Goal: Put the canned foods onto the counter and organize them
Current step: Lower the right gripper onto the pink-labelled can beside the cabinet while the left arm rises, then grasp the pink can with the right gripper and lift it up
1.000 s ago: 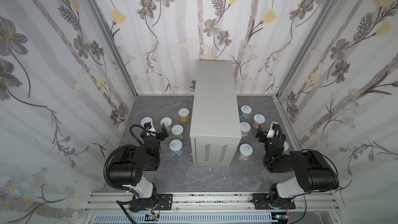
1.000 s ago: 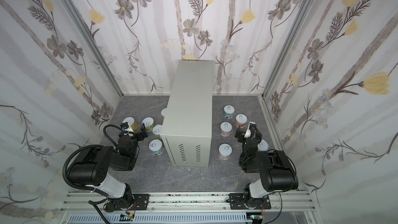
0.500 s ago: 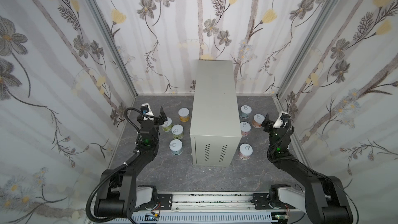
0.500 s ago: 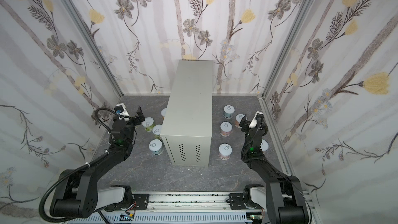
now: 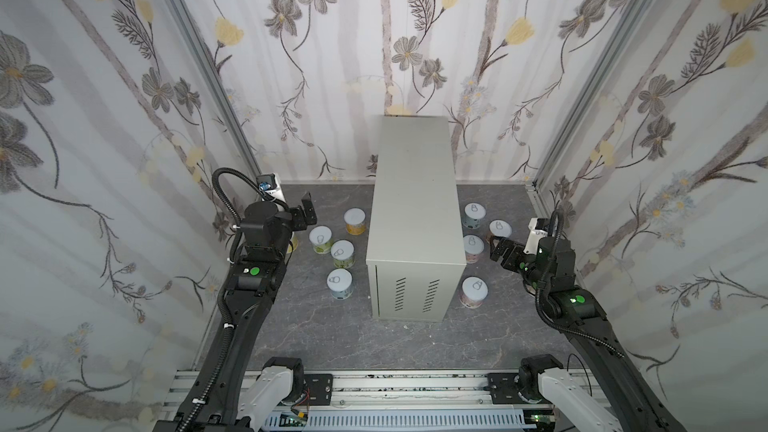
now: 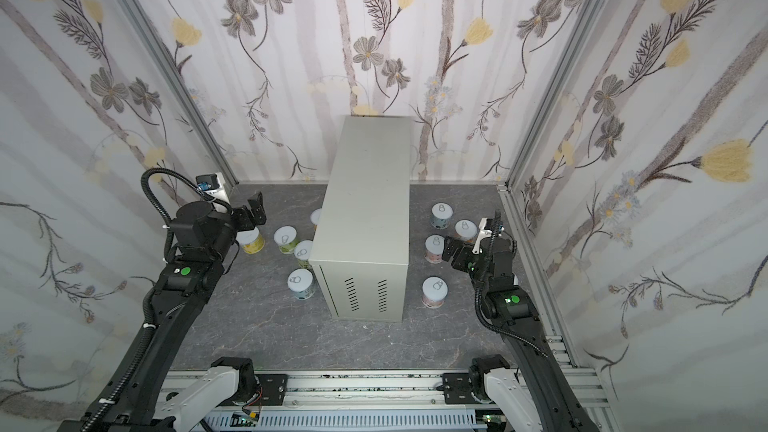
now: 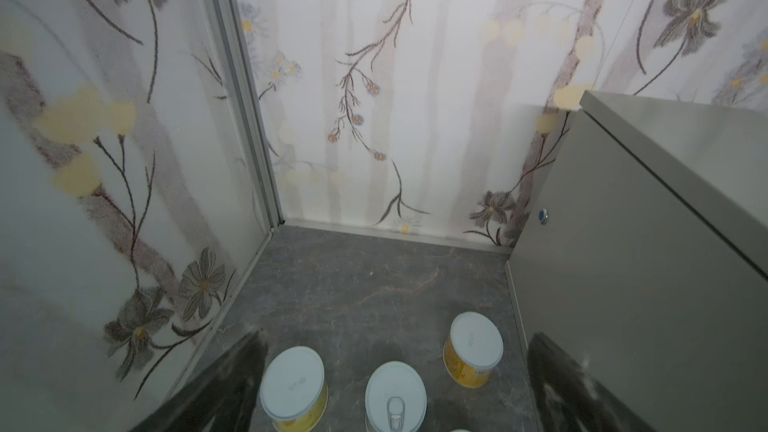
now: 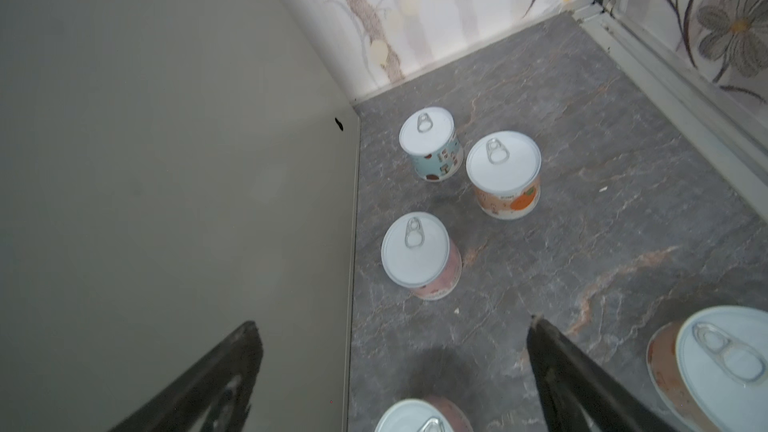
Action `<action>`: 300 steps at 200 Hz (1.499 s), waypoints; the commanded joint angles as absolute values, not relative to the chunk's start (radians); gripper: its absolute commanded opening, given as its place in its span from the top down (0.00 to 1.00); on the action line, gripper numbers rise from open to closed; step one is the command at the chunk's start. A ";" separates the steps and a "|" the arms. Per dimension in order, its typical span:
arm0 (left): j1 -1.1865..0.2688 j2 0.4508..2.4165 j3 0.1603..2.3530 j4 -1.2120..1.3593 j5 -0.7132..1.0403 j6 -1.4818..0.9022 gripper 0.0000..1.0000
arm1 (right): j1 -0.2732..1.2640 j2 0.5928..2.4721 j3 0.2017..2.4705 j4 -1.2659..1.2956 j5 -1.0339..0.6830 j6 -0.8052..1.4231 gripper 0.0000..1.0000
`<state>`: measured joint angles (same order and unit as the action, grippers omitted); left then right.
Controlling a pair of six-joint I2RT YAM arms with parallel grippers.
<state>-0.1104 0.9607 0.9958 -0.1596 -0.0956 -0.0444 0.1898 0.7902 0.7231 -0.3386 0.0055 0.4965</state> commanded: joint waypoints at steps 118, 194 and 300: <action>-0.218 0.827 0.784 -0.350 -0.025 -0.115 0.00 | 0.344 0.894 0.502 -0.384 0.008 0.617 0.00; -0.233 0.836 0.750 -0.329 -0.023 -0.109 0.00 | 0.421 1.044 0.492 -0.247 0.053 0.566 0.00; -0.247 0.868 0.726 -0.302 -0.035 -0.101 0.00 | 0.502 1.138 0.499 -0.245 0.163 0.517 0.03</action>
